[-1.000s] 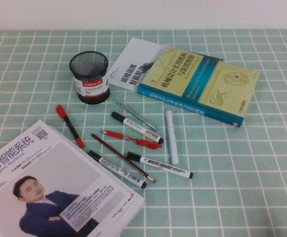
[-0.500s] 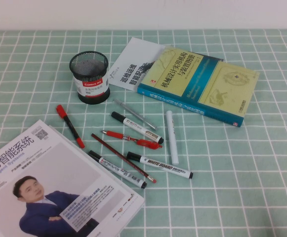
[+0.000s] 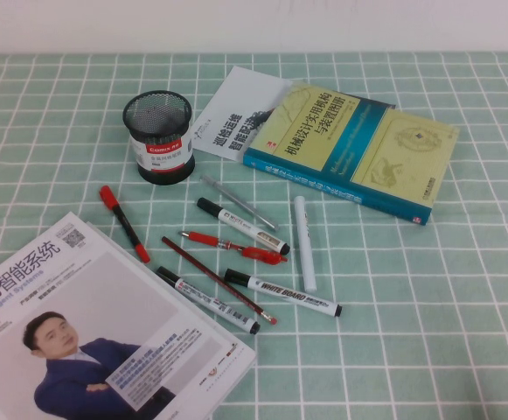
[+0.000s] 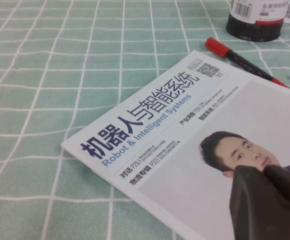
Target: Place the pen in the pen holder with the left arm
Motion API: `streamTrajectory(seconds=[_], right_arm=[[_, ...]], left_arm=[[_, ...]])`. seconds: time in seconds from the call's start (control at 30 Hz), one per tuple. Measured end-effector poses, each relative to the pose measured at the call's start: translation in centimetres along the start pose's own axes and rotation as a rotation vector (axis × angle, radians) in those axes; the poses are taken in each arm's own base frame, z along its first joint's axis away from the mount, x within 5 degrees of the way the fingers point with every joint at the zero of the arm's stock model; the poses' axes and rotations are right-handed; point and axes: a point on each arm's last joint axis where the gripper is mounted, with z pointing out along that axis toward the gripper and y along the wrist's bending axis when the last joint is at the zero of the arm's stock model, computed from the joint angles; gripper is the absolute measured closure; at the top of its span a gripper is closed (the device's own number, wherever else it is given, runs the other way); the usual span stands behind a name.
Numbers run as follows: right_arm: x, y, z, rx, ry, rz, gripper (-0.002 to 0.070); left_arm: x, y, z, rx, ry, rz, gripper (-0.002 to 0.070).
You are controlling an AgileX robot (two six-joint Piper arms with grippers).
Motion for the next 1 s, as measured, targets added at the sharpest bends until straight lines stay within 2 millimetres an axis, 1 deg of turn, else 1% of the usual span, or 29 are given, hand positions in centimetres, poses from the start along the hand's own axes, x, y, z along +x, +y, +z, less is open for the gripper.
streamTrajectory(seconds=[0.2,0.27,0.33,0.5,0.57,0.7,0.87,0.93,1.0], right_arm=[[0.0,0.0,0.0,0.000,0.000,0.000,0.0696],[0.0,0.0,0.0,0.000,0.000,0.000,0.0696],[0.0,0.0,0.0,0.000,0.000,0.000,0.0696],[0.0,0.0,0.0,0.000,0.000,0.000,0.0696],[0.0,0.0,0.0,0.000,0.000,0.000,0.0696],[0.0,0.0,0.0,0.000,0.000,0.000,0.0696],[0.0,0.0,0.0,0.000,0.000,0.000,0.0696],[0.0,0.0,0.0,0.000,0.000,0.000,0.0696],[0.0,0.0,0.0,0.000,0.000,0.000,0.0696]], left_arm=[[-0.2,0.0,0.0,-0.002,-0.022,0.006,0.0675],[-0.4,0.0,0.0,0.006,-0.054,-0.023,0.0675],[-1.0,-0.2,0.0,0.023,-0.119,-0.111,0.0675],[-2.3,-0.3,-0.3,0.098,-0.257,-0.494,0.0675],[-2.6,-0.2,-0.4,0.111,-0.287,-0.556,0.0675],[-2.9,-0.2,-0.4,0.120,-0.313,-0.592,0.0675],[-3.0,-0.2,-0.5,0.116,-0.326,-0.565,0.0675],[-2.7,-0.2,-0.4,0.110,-0.291,-0.545,0.0675],[-3.2,-0.4,-0.4,0.105,-0.215,-0.533,0.0675]])
